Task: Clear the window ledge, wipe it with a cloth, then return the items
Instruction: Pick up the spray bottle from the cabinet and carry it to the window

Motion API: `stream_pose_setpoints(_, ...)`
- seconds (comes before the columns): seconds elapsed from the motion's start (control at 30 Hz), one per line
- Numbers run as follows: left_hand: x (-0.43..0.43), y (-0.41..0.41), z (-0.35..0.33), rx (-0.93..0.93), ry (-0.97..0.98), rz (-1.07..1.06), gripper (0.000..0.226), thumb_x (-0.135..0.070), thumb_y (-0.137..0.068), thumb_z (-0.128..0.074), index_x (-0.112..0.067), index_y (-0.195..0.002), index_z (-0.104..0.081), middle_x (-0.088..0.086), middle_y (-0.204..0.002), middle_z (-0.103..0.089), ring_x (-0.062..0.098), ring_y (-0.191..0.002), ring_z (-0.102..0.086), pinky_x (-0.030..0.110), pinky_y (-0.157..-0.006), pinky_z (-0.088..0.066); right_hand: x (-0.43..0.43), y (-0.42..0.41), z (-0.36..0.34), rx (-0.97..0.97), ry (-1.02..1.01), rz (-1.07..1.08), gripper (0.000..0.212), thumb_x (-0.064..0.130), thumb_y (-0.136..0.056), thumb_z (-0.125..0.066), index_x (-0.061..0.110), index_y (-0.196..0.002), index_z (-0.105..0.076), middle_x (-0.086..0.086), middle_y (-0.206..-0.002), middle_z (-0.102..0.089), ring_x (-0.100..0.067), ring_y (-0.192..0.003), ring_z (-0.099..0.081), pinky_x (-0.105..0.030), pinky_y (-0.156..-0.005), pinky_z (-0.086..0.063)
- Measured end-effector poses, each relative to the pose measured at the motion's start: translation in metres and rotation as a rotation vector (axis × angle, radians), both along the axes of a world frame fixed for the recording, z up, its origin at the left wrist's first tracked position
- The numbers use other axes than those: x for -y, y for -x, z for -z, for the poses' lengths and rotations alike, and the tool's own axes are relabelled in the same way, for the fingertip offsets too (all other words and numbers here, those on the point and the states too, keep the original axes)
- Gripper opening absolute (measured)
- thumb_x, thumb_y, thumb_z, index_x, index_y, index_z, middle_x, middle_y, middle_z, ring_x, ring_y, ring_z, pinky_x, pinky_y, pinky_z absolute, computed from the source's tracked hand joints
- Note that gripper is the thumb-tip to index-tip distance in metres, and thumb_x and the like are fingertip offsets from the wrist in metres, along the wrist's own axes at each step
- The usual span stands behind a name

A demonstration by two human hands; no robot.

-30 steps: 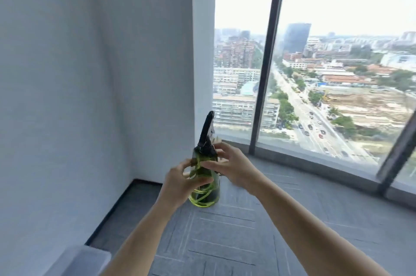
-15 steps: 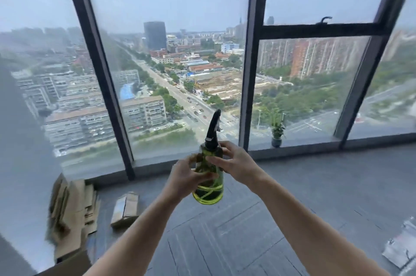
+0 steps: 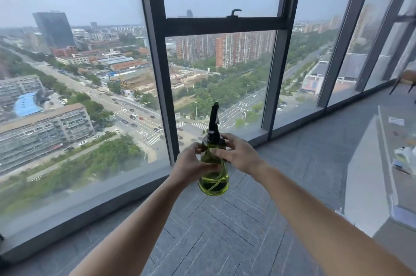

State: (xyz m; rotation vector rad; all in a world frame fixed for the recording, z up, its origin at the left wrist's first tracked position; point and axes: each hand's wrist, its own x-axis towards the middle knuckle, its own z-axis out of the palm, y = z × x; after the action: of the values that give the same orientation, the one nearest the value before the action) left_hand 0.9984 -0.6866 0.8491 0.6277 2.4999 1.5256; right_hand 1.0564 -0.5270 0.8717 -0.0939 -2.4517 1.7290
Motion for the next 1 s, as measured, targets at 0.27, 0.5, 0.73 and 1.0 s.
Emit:
stream_pose_setpoints(0.27,-0.166,0.174,-0.022,0.025,-0.034,0.04,0.057,-0.025,-0.059,-0.091,-0.018,-0.105,-0.058,-0.016,-0.088,-0.059,0.003,-0.074,-0.06,0.017,-0.052,-0.046,-0.164,0.173,-0.025,0.02,-0.043,-0.029,0.046,0.024,-0.087,-0.072,0.02,-0.13,-0.058,0.0,-0.124,-0.066,-0.013,-0.115,-0.06,-0.013,-0.08,-0.046)
stream_pose_setpoints(0.5,-0.29,0.32,-0.017,-0.026,0.031,0.032,0.06,-0.031,-0.056,-0.091,-0.016,-0.106,-0.062,-0.006,-0.093,-0.062,0.011,-0.085,-0.059,0.016,-0.062,-0.044,-0.286,0.323,-0.007,0.006,-0.072,0.036,0.05,0.033,-0.086,-0.072,0.022,-0.133,-0.055,0.002,-0.128,-0.065,-0.014,-0.122,-0.057,-0.04,-0.108,-0.043)
stream_pose_setpoints(0.73,-0.411,0.467,-0.01,-0.009,0.046,0.034,0.064,-0.039,-0.051,-0.091,-0.017,-0.102,-0.059,-0.006,-0.093,-0.063,0.011,-0.083,-0.06,0.019,-0.059,-0.041,-0.407,0.467,0.0,0.044,-0.053,0.04,0.051,0.032,-0.086,-0.072,0.024,-0.133,-0.054,0.004,-0.13,-0.062,-0.011,-0.122,-0.054,-0.031,-0.103,-0.044)
stream_pose_setpoints(1.0,-0.54,0.604,0.001,0.005,0.033,-0.024,0.067,-0.039,-0.05,-0.092,-0.015,-0.102,-0.056,-0.001,-0.097,-0.063,0.017,-0.089,-0.061,0.023,-0.061,-0.045,-0.536,0.613,0.008,0.074,-0.044,-0.012,0.052,0.032,-0.085,-0.073,0.027,-0.133,-0.053,0.006,-0.129,-0.062,-0.011,-0.123,-0.055,-0.032,-0.103,-0.045)
